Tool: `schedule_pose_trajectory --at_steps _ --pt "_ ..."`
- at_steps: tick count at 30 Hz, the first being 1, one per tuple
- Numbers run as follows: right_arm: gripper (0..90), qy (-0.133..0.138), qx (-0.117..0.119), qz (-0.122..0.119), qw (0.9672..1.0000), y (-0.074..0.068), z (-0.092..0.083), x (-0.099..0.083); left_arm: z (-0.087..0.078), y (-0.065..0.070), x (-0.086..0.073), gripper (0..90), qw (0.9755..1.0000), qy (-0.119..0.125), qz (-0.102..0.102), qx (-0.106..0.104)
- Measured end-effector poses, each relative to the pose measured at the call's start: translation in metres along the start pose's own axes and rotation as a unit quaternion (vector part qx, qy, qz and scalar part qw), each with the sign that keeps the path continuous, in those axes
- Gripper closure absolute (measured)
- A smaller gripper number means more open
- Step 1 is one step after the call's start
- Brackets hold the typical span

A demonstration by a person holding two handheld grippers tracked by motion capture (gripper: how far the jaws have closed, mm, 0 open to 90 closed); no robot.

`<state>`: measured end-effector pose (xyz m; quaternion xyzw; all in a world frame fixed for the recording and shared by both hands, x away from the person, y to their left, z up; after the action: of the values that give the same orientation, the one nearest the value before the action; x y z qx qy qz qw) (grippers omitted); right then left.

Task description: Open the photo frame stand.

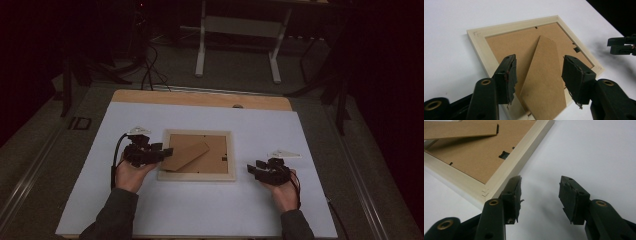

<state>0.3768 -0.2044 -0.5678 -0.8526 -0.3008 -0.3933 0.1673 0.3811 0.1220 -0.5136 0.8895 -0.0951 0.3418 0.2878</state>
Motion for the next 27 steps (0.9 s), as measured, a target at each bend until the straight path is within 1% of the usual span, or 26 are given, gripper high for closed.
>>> schedule_pose_trajectory --at_steps 3,5,8,14,15,18,20,22,23,24,25,26,27 --pt "50.9 0.001 0.000 0.001 1.0000 0.001 0.000 0.001 0.003 0.002 0.005 40.8 1.0000 -0.003 0.008 -0.004" --pt "50.4 0.001 0.001 0.002 1.0000 0.000 0.000 0.001 0.005 0.004 0.006 38.0 0.9998 -0.013 0.007 -0.013" --pt "50.2 -0.002 0.002 0.001 1.0000 -0.002 0.002 0.000 0.009 0.004 0.008 35.1 0.9995 -0.023 0.017 -0.014" --pt "49.5 -0.005 0.004 0.004 1.0000 -0.001 0.004 -0.002 0.020 0.007 0.010 33.1 0.9982 -0.042 0.033 -0.025" --pt "49.1 -0.005 0.004 0.006 1.0000 -0.001 0.004 -0.002 0.022 0.006 0.011 32.7 0.9980 -0.046 0.036 -0.024" --pt "49.1 -0.007 0.005 0.009 0.9999 -0.001 0.005 -0.003 0.028 0.005 0.013 31.9 0.9978 -0.051 0.034 -0.026" --pt "49.1 -0.007 0.005 0.009 0.9999 0.000 0.004 -0.003 0.031 0.005 0.014 31.2 0.9975 -0.054 0.037 -0.026" --pt "48.9 -0.006 0.005 0.010 0.9999 0.000 0.003 -0.003 0.034 0.007 0.014 30.7 0.9967 -0.060 0.044 -0.032" --pt "48.9 -0.005 0.004 0.010 0.9999 0.001 0.003 -0.003 0.036 0.009 0.014 30.5 0.9959 -0.064 0.048 -0.042" --pt "48.9 -0.004 0.004 0.012 0.9999 0.001 0.003 -0.003 0.038 0.009 0.013 30.2 0.9952 -0.068 0.053 -0.046" --pt "48.9 -0.004 0.003 0.013 0.9999 0.001 0.002 -0.004 0.039 0.010 0.013 29.9 0.9947 -0.072 0.058 -0.046" --pt "48.9 -0.004 0.003 0.013 0.9999 0.001 0.002 -0.004 0.039 0.010 0.013 29.5 0.9947 -0.072 0.058 -0.046" --pt "48.9 -0.005 0.002 0.013 0.9999 0.002 0.002 -0.004 0.043 0.012 0.012 29.1 0.9938 -0.078 0.063 -0.049"
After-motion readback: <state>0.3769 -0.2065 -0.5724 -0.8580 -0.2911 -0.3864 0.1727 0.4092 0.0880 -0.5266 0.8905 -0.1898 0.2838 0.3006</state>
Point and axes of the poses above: each handheld gripper's, and its own axes: z roughly forward along the jaws, x roughly out of its top, y roughly to its right, the point moved 9 cm from there along z, roughly forward along the jaws, and after that the axes turned 11 degrees about -z, right-handed, at the moved point
